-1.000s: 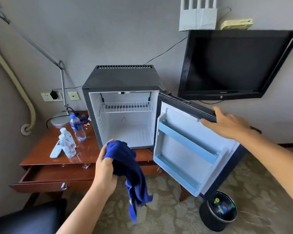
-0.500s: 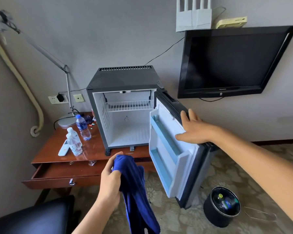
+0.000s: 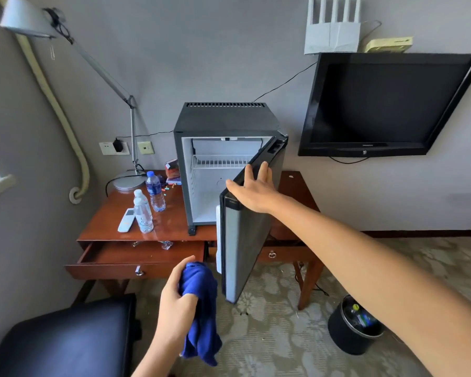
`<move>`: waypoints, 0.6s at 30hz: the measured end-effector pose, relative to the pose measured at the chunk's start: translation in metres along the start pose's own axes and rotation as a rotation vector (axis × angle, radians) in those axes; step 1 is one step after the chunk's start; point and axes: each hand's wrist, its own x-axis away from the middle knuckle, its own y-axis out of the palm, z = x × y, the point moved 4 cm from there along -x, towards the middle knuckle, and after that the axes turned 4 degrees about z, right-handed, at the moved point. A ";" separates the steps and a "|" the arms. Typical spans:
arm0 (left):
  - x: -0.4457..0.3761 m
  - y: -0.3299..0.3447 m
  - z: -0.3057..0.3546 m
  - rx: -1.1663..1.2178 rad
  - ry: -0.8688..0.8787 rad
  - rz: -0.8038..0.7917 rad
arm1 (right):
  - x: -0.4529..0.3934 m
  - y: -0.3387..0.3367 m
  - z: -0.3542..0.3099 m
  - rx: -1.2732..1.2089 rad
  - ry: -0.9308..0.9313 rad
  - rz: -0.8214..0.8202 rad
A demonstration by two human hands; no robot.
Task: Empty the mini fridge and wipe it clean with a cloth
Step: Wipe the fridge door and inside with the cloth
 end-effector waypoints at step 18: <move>-0.018 0.206 0.010 0.311 -0.276 -0.411 | 0.122 0.152 0.247 -0.692 0.551 -0.395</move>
